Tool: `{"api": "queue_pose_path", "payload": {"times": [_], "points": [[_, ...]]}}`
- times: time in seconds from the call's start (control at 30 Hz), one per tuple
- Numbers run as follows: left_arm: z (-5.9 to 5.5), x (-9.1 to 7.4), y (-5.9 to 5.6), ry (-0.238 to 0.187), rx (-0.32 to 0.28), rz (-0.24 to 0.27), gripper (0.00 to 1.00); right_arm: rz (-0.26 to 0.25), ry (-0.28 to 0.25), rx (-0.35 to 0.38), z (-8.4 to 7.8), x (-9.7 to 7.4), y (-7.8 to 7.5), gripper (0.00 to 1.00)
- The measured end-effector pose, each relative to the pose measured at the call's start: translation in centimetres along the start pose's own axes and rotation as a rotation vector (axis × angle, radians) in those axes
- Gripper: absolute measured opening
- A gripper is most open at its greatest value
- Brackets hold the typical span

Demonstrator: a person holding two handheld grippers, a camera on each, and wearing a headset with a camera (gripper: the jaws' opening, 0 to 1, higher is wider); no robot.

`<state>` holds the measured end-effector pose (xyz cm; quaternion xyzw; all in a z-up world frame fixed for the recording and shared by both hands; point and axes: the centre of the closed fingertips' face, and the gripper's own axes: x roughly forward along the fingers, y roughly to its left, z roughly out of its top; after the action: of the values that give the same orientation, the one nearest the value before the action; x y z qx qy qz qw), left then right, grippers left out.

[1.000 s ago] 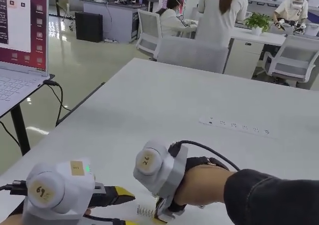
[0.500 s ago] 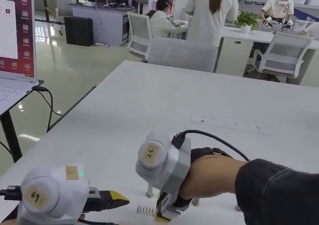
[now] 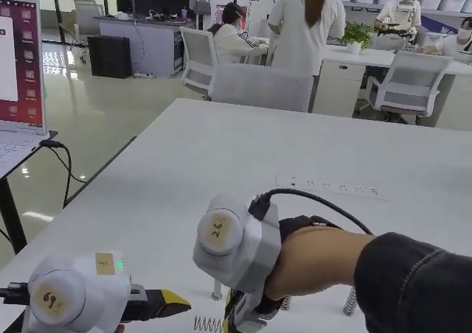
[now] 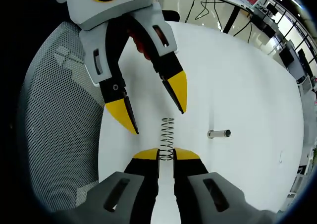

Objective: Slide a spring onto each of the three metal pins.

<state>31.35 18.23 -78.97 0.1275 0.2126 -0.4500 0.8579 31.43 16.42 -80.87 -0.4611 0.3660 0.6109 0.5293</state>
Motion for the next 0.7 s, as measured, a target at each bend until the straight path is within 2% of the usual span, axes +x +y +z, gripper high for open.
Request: {"api": "queue_pose_path", "payload": {"times": [0.4, 0.7], "points": [[0.70, 0.05, -0.47, -0.010, 0.014, -0.009, 0.26, 0.007, 0.008, -0.067, 0.35, -0.69, 0.78, 0.07], [0.69, 0.08, -0.52, -0.012, 0.017, -0.016, 0.22, 0.019, 0.010, -0.095, 0.74, -0.62, 1.08, 0.07]]}}
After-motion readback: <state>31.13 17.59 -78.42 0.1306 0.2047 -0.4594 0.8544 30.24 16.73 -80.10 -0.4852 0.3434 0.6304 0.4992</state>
